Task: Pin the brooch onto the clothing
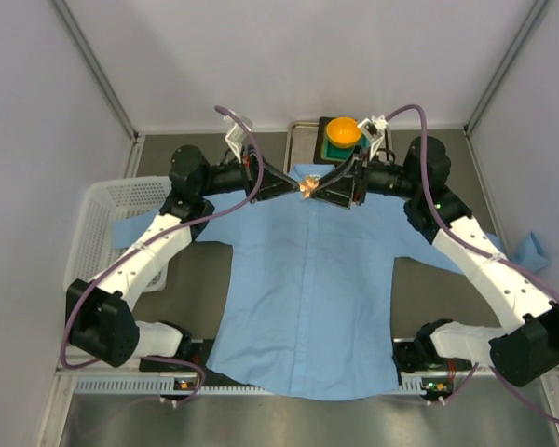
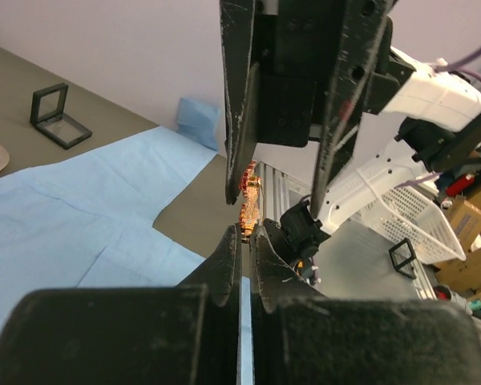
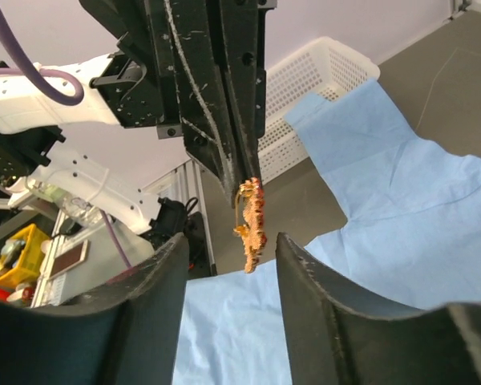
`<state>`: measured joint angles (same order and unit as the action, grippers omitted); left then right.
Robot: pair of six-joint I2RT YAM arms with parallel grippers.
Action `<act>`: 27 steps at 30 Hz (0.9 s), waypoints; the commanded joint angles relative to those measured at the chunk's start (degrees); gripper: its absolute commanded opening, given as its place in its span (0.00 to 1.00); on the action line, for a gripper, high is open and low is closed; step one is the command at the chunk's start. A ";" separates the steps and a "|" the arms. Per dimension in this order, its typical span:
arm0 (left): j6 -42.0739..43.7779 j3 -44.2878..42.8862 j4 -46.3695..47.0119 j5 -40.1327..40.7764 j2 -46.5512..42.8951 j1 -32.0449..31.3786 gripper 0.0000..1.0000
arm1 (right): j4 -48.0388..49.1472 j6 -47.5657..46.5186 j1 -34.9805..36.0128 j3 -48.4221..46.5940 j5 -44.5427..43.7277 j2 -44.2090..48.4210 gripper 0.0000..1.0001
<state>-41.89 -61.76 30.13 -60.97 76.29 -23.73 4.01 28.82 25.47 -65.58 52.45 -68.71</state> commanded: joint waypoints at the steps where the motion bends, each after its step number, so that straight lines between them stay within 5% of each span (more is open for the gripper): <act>1: -0.03 -2.05 -1.74 4.81 -0.62 -0.44 0.00 | -0.75 -0.60 0.98 -1.21 -0.15 0.59 0.54; 3: 0.49 -1.88 -2.18 5.50 -0.62 -1.06 0.00 | -1.90 -1.30 2.12 -1.65 -2.08 0.50 0.62; 8: 2.51 -2.14 -4.11 6.21 -0.71 -2.20 0.00 | -3.57 -2.80 3.70 -2.27 -6.64 -0.28 0.63; 20: 5.50 -2.14 -7.54 6.57 -2.02 -2.91 0.00 | -5.94 -4.47 4.15 -3.76 -10.87 -1.25 0.34; 27: 6.73 -1.79 -9.03 6.39 -2.64 -2.82 0.00 | -8.05 -6.84 4.23 -3.76 -11.75 -0.82 0.30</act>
<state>-36.64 -61.78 20.88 -54.52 76.23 -26.41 -3.57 24.23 29.15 -66.46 41.98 -70.32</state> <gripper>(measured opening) 0.024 0.315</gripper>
